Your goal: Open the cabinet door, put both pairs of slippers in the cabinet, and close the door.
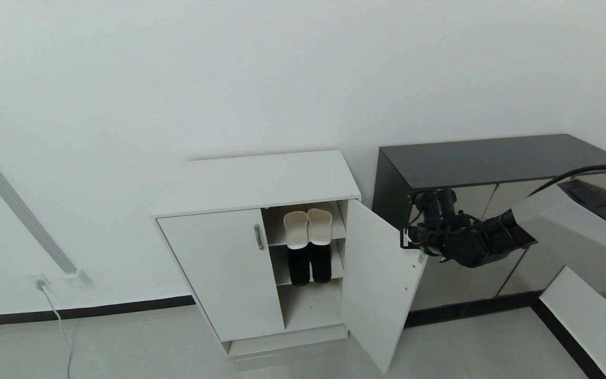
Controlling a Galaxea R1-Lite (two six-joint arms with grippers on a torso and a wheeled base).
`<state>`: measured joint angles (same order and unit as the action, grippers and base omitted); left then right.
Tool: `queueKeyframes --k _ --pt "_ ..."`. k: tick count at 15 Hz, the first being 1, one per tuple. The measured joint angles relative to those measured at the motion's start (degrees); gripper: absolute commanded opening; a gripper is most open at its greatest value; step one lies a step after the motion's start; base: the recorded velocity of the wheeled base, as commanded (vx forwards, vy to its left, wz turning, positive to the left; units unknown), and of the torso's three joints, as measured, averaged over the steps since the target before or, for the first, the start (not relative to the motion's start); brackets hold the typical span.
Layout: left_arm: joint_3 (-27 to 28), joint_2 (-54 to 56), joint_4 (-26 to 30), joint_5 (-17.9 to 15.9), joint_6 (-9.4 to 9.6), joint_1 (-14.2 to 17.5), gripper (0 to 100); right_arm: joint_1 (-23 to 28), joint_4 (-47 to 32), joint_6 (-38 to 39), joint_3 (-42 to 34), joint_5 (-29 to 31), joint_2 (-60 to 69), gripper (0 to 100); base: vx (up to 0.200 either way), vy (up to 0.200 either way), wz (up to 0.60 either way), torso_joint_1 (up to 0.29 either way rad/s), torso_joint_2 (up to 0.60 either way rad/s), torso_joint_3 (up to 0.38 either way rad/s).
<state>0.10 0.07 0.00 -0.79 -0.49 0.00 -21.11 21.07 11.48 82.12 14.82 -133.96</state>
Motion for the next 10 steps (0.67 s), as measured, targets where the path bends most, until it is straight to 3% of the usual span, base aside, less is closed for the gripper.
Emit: queueKeyframes --k 7,10 --pt "0.0 0.0 0.0 0.0 -0.11 0.0 0 -10.8 0.3 2.4 -4.6 0.0 3.6 0 0.000 0.000 0.00 0.000 0.00 0.000" --pt "0.0 0.0 0.0 0.0 -0.11 0.0 0 -13.1 3.0 2.0 -6.6 -0.6 5.9 0 0.000 0.000 0.00 0.000 0.00 0.000"
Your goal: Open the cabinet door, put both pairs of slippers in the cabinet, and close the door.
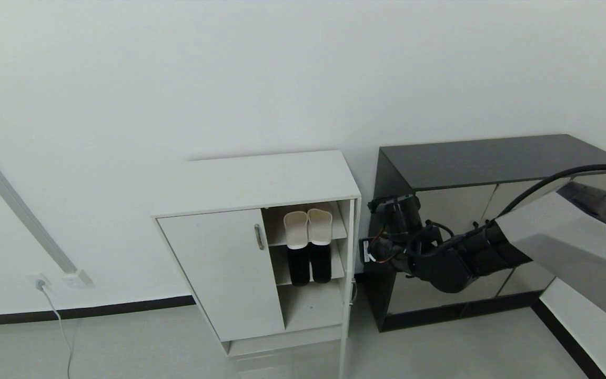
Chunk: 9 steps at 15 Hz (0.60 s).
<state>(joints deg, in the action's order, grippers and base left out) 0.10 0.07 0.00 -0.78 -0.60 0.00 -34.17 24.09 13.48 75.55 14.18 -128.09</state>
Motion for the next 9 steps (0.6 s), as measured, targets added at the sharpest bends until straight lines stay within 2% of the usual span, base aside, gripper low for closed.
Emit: queueKeyframes --k 6,9 --pt "0.0 0.0 0.0 0.0 0.00 0.0 0 -1.0 4.4 -2.0 -6.8 -2.3 3.4 0 0.000 0.000 0.00 0.000 0.00 0.000" --pt "0.0 0.0 0.0 0.0 0.05 0.0 0 -2.4 5.4 -2.0 -8.5 -2.5 4.0 0 0.000 0.000 0.60 -0.002 0.00 0.005"
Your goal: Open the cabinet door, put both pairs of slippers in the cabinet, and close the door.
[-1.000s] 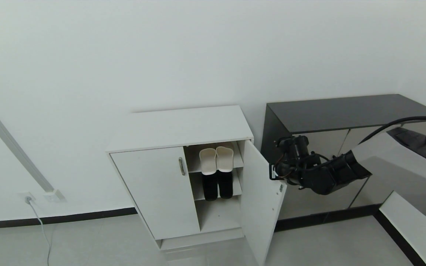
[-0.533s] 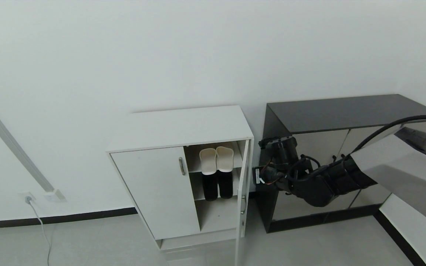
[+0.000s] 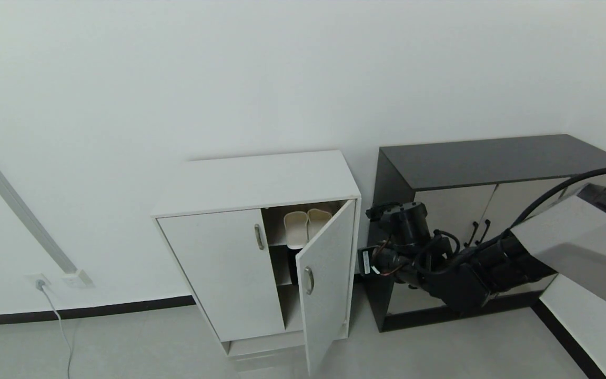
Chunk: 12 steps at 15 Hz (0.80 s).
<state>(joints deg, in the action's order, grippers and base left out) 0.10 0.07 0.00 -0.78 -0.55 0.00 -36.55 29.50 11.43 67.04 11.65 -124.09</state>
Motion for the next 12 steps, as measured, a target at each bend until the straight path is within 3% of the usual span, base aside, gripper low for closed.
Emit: queueKeyframes --k 2,6,12 --pt "0.0 0.0 0.0 0.0 0.01 0.0 0 -0.5 0.3 0.0 -0.3 -0.7 0.4 0 0.000 0.000 0.60 0.005 0.00 0.000" --pt "0.0 0.0 0.0 0.0 0.04 -0.1 0 -1.0 4.4 0.0 -3.4 -4.6 0.7 0 0.000 0.000 0.00 0.000 0.00 0.000" --pt "0.0 0.0 0.0 0.0 0.12 0.0 0 -0.5 14.0 0.0 -13.5 -4.5 2.0 0 0.000 0.000 0.00 0.000 0.00 0.000"
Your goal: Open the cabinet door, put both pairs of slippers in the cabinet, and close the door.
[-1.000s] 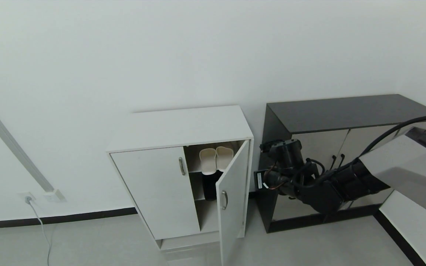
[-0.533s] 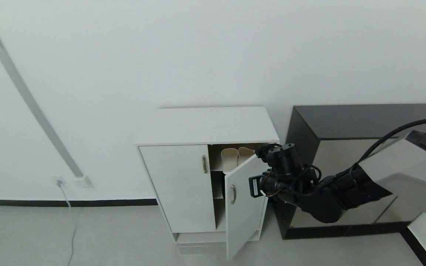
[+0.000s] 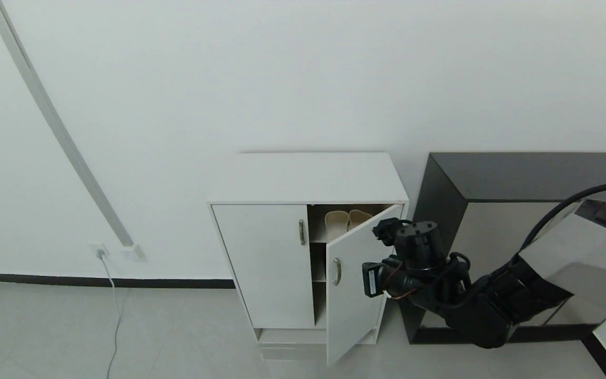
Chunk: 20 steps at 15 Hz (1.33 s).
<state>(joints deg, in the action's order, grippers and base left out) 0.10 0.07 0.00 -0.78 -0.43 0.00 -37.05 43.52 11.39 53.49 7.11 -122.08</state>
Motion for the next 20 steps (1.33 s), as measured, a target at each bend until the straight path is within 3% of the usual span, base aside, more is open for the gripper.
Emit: queueKeyframes --k 3,12,20 --pt "0.0 0.0 0.0 -0.1 0.11 0.0 0 -0.1 5.2 0.0 -6.2 0.1 0.7 0 0.000 0.000 0.00 0.000 0.00 0.000" --pt "0.0 0.0 0.0 -0.1 0.13 0.0 0 -0.2 19.2 -1.2 -21.8 0.1 0.9 0 0.200 0.000 0.00 0.000 0.00 0.001" --pt "0.0 0.0 0.0 0.0 0.00 0.0 0 0.0 24.5 -2.0 -20.6 0.1 -4.4 0 0.000 0.000 0.00 0.000 0.00 0.000"
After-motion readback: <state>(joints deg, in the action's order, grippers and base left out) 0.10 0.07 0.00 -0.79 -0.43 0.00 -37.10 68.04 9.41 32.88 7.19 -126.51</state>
